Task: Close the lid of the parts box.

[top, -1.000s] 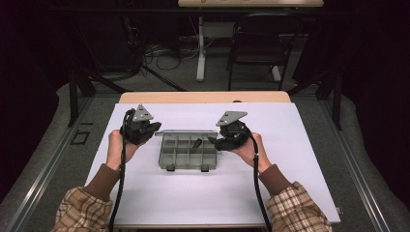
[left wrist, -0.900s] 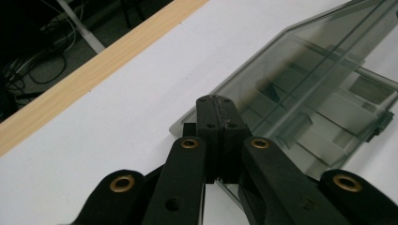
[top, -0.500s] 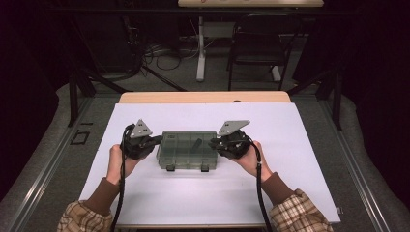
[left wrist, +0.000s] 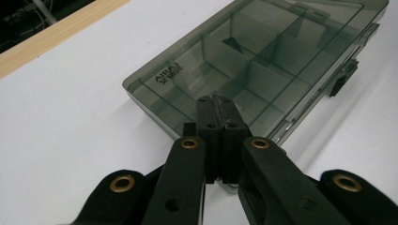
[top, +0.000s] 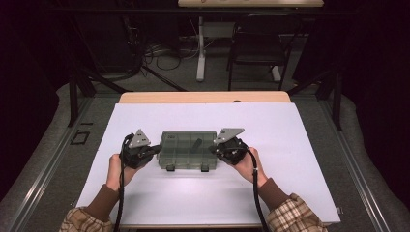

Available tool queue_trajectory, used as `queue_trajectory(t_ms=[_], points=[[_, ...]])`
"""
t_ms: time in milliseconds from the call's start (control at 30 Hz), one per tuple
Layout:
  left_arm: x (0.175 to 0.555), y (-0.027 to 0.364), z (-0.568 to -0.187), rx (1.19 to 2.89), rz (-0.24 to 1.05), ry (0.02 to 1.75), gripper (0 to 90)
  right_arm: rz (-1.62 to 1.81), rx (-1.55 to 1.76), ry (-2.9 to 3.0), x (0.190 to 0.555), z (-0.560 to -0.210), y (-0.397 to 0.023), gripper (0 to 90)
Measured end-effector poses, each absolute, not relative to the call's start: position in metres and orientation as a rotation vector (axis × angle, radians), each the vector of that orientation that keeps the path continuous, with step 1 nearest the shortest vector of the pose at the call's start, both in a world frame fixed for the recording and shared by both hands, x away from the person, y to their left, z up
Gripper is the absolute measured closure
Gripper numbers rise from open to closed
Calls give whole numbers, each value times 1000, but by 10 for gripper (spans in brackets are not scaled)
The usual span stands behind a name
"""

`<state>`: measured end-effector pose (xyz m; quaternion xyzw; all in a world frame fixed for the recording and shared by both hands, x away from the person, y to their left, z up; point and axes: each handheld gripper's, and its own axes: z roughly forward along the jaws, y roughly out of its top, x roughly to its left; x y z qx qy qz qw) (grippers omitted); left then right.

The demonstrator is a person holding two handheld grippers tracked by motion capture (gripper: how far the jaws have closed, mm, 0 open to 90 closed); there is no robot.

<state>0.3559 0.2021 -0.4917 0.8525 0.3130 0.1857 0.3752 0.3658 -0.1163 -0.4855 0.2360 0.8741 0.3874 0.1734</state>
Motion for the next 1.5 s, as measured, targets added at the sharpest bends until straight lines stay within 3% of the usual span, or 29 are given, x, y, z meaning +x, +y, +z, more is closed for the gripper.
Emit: queue_trajectory(t_ms=[1500], points=[[360,196,-515,2277,400,786,897,1021,686,2551,369,-516,-108,900]])
